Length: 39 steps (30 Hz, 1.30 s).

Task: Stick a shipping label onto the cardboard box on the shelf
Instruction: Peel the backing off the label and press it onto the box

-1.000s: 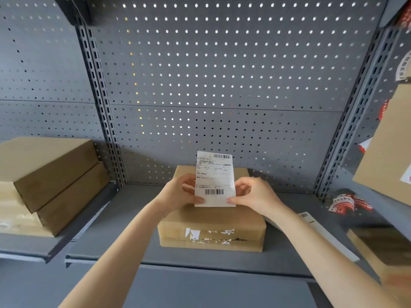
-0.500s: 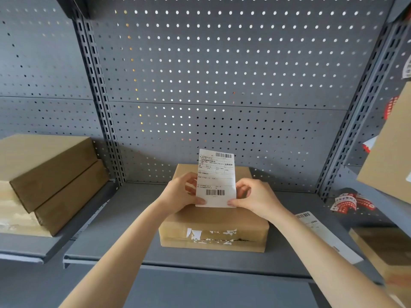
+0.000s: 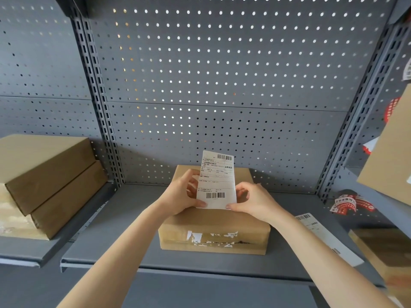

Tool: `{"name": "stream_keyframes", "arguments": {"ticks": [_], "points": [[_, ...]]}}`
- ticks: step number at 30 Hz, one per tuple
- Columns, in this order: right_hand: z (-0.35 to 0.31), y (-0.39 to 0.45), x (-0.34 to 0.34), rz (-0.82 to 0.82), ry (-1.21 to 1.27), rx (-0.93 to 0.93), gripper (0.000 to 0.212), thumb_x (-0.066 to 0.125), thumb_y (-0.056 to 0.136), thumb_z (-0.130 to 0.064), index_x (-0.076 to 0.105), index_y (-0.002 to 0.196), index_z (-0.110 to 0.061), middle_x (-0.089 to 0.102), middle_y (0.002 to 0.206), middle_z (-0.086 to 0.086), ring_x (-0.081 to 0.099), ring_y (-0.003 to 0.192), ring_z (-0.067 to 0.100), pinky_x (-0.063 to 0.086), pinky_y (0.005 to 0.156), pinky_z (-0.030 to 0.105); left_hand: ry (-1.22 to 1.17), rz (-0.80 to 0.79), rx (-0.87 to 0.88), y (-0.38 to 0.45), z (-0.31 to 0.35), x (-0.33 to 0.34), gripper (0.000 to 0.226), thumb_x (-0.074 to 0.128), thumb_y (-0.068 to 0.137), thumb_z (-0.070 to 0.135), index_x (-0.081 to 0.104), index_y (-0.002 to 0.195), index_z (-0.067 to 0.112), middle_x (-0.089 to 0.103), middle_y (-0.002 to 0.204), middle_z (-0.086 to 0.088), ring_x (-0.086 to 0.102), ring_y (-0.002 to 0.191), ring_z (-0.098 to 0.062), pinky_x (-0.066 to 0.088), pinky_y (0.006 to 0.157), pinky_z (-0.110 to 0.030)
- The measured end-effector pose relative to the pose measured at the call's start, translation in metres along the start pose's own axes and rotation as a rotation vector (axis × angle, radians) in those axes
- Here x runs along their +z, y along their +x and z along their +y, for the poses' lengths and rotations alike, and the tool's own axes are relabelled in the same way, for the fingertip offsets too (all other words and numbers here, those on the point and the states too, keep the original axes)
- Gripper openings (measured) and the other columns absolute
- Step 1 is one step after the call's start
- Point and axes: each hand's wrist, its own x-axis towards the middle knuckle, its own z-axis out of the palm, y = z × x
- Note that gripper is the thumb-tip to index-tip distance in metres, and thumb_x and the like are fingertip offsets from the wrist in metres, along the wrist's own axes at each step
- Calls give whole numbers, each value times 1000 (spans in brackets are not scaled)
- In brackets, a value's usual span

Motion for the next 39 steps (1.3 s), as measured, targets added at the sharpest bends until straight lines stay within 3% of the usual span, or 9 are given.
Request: {"name": "stream_keyframes", "arguments": {"ticks": [5,10,14,18,22,28,34,39], "points": [[1,4,0,3,40,52,85,84,65,-35,35,134,-29,54,105,-12,45,105,13,35,83,29,-42,-40,10,2,-3,-1,75,83,65,6,42,124,25,59,102,5,56,85,-7,47,73,-11],[-2,7,-3,-36,127,67,68,78,72,-39,45,130,-25,61,110,-7,54,105,12,39,84,29,-107,-64,21,4,-6,-2,66,78,71,4,39,119,27,65,101,-1,61,79,-3,46,71,-7],[-3,11,-2,-34,153,71,57,77,76,-32,48,124,-22,67,99,-3,62,96,12,44,76,26,-116,-81,33,6,-8,-3,66,77,72,3,38,118,28,67,103,-7,60,66,5,46,68,-8],[-3,12,-4,-28,189,75,51,76,78,-29,49,121,-22,68,95,-3,63,92,10,42,70,22,-101,-69,41,8,-9,-2,66,77,73,4,36,117,31,67,104,-7,60,71,-4,46,67,-8],[-5,11,-5,-34,201,54,43,74,80,-25,48,114,-23,69,90,-6,62,85,5,41,68,21,-128,-46,52,10,-7,-1,66,77,73,3,37,117,31,67,105,-7,62,72,-8,51,73,-17],[-1,13,-3,-45,122,39,48,83,68,-28,50,101,-21,70,88,0,59,76,9,42,67,26,-59,-62,46,11,-8,2,78,83,66,11,33,122,34,64,109,-2,63,93,-23,54,85,-36],[6,19,0,4,25,39,62,85,60,-40,47,106,-23,57,99,-3,53,92,15,42,71,29,4,-42,74,10,-5,-1,81,86,63,15,35,126,26,51,99,17,56,83,-6,50,73,-16],[6,26,0,8,53,1,54,83,65,-38,48,104,-25,55,93,-10,48,85,4,39,72,26,11,-12,88,15,-8,-2,79,86,63,20,36,123,26,48,100,19,53,83,-5,46,71,-11]]}}
